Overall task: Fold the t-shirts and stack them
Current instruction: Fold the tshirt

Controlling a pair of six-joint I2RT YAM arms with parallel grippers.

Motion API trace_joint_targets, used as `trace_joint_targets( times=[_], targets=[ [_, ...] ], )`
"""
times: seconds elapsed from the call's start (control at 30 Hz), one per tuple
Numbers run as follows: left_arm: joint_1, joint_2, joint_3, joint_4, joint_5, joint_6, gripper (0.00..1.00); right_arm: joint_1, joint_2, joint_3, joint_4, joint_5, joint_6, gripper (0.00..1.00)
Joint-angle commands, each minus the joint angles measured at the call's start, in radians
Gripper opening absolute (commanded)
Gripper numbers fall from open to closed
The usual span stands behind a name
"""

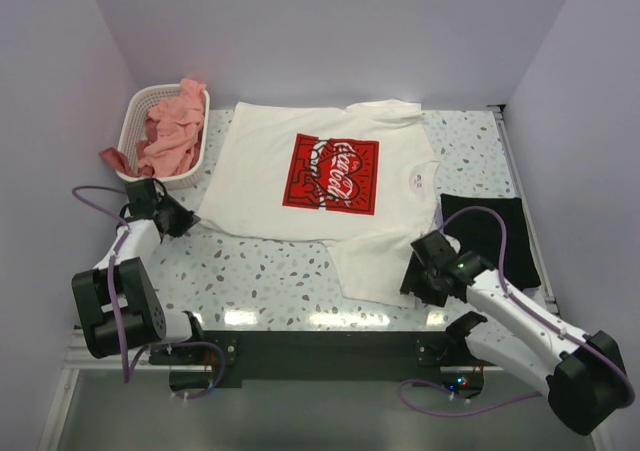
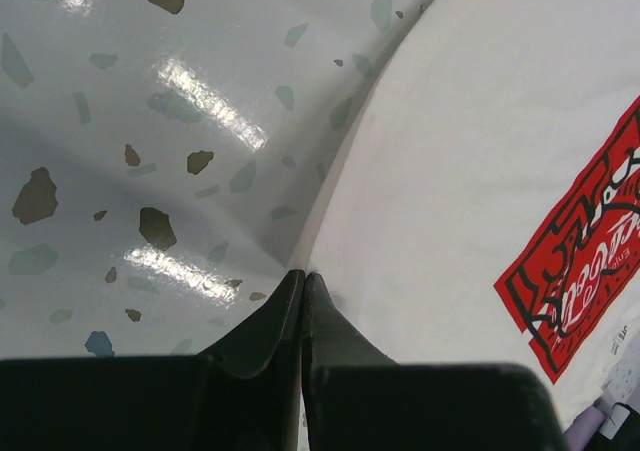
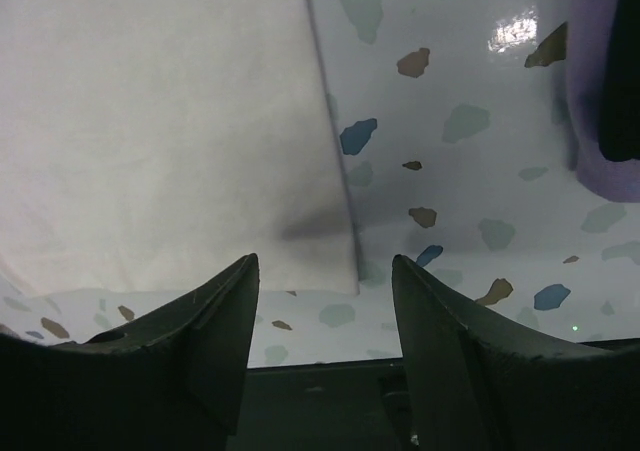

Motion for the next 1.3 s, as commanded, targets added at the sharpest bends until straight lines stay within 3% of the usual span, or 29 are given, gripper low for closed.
trace_joint_targets(
  times=[0.0, 0.03, 0.23, 0.27, 0.37, 0.43, 1.07, 1.17, 1.27],
  targets=[
    [0.001, -0.003, 0.0, 0.029, 0.032, 0.018, 0.04, 0.003, 0.072, 0.017, 0.009, 0.012, 0.022, 0.59],
    [-0.001, -0.002, 0.0, 0.026, 0.033, 0.02, 0.04, 0.004, 0.085, 0.012, 0.028, 0.004, 0.034, 0.58],
    [0.001, -0.005, 0.0, 0.023, 0.032, 0.021, 0.04, 0.02, 0.135, -0.058, 0.14, -0.064, 0.076, 0.29],
    [-0.001, -0.005, -0.002, 0.021, 0.029, 0.023, 0.04, 0.021, 0.143, -0.058, 0.141, -0.067, 0.077, 0.2],
    [-0.001, -0.01, -0.003, 0.014, 0.018, 0.023, 0.04, 0.023, 0.14, -0.035, 0.114, -0.071, 0.065, 0.05],
    [-0.001, -0.016, -0.011, 0.01, 0.006, 0.024, 0.04, 0.021, 0.099, -0.015, 0.065, -0.071, 0.045, 0.01],
    [0.002, -0.19, -0.099, -0.065, -0.166, 0.02, 0.07, 0.023, -0.153, 0.247, -0.314, -0.177, -0.08, 0.0],
    [0.002, -0.223, -0.108, -0.077, -0.188, 0.026, 0.11, 0.021, -0.19, 0.287, -0.369, -0.173, -0.09, 0.0],
    [0.001, -0.226, -0.114, -0.082, -0.195, 0.032, 0.24, 0.02, -0.217, 0.316, -0.414, -0.162, -0.091, 0.0]
  ],
)
